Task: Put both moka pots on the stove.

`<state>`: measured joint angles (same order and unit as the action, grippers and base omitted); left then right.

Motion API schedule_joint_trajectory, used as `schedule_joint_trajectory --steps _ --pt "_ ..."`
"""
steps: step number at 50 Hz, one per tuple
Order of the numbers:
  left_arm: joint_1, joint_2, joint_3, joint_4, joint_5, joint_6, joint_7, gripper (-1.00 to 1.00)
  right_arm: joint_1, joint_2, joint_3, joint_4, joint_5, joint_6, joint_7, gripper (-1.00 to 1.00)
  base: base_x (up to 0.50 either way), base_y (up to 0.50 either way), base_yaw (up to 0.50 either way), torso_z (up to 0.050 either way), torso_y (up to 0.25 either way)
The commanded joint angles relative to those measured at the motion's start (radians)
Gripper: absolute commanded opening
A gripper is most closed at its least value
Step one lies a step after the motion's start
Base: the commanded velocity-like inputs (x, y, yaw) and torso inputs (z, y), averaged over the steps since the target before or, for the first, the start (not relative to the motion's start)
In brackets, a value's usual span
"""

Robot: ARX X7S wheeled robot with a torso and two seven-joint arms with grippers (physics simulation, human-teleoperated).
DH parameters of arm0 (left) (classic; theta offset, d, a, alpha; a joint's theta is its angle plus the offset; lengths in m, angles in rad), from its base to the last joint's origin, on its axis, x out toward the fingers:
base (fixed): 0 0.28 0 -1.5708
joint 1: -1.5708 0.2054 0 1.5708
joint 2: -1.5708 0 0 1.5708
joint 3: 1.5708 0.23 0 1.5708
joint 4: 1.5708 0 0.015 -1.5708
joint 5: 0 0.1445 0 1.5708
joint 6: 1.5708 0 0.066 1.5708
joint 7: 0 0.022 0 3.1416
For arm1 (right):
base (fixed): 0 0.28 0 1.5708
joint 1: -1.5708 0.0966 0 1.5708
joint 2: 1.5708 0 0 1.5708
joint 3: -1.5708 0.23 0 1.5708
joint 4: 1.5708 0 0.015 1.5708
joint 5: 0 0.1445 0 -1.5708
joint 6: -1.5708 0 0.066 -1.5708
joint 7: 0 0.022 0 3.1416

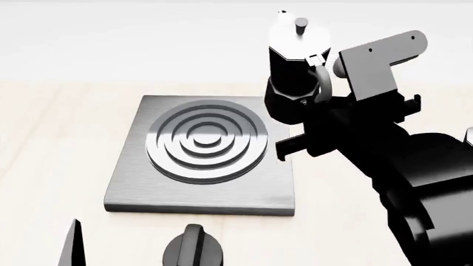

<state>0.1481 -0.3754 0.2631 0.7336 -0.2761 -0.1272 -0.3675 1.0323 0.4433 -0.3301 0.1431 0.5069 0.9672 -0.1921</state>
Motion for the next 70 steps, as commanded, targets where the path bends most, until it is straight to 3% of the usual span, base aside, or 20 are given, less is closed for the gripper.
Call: schedule_joint_trajectory --steps 1,10,16,33,55,61,70 --pt "0.0 -0.006 0.0 0.004 -0.006 -0.001 -0.002 1.0 0.082 -0.054 -0.042 0.052 -0.018 -0.031 -0.044 -1.0 0.0 0.0 0.0 0.0 0.0" --pt "-0.003 -0.009 0.002 -0.003 -0.005 0.006 -0.002 1.0 0.146 -0.137 -0.081 0.182 -0.042 -0.076 -0.06 -1.0 0.0 0.0 0.0 0.0 0.001" --pt "-0.002 -0.009 0.001 -0.009 -0.004 0.012 -0.005 1.0 0.23 -0.211 -0.089 0.384 -0.062 -0.113 -0.072 -1.0 0.0 0.0 0.0 0.0 0.002" --pt "-0.002 -0.021 -0.009 -0.02 -0.005 0.027 -0.007 1.0 0.453 -0.442 -0.121 1.141 -0.116 -0.535 -0.174 -1.0 0.0 0.0 0.0 0.0 0.001" --pt "0.001 -0.03 -0.017 -0.052 -0.004 0.059 -0.004 1.0 0.409 -0.443 -0.983 1.101 0.735 -0.807 0.033 -1.0 0.0 0.0 0.0 0.0 0.001" --pt "0.007 -0.029 -0.026 -0.06 -0.017 0.088 0.0 1.0 0.407 -0.443 -1.106 1.093 0.846 -0.831 0.042 -1.0 0.0 0.0 0.0 0.0 0.002" --pt "0.009 -0.032 -0.023 -0.068 0.005 0.105 -0.003 1.0 0.403 -0.443 -1.184 1.074 0.918 -0.856 0.049 -1.0 0.0 0.0 0.0 0.0 0.0"
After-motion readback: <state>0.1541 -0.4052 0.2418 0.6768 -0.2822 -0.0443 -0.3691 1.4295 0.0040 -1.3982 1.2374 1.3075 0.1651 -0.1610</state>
